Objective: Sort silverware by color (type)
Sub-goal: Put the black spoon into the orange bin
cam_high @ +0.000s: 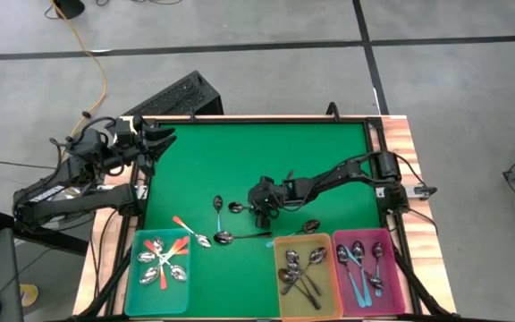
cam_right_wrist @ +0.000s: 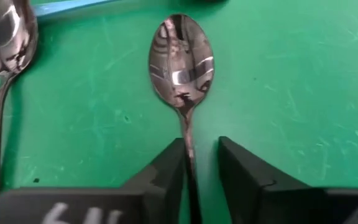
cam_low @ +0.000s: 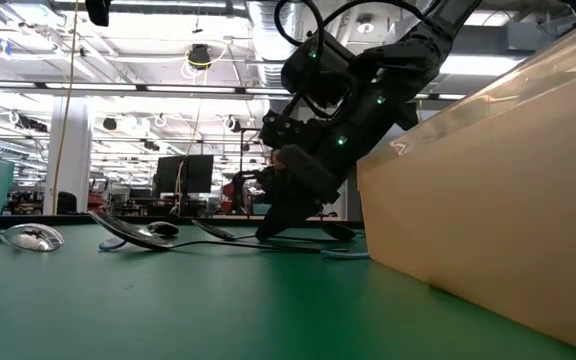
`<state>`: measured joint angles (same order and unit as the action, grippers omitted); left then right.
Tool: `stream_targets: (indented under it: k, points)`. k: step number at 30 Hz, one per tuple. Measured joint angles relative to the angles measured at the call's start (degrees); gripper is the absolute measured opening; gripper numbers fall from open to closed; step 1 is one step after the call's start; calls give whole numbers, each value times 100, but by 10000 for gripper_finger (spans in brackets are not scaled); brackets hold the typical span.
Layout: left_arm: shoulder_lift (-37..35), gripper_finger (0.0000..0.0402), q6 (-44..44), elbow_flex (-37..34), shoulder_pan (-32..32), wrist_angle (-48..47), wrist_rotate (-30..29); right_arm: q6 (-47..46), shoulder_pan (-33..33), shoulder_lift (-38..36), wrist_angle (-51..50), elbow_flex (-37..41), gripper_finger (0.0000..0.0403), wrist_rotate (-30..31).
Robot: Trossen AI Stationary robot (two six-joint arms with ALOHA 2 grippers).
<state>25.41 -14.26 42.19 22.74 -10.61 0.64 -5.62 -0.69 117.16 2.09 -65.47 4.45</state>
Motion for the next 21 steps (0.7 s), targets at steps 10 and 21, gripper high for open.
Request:
stream_targets:
  k: [10, 21]
  points:
    - [0, 121, 2, 0, 0, 2, -2, -186, 20, 4, -110, 4, 9, 41]
    - [0, 121, 0, 0, 2, 20, -2, -165, 76, -181, -8, 33, 8, 19]
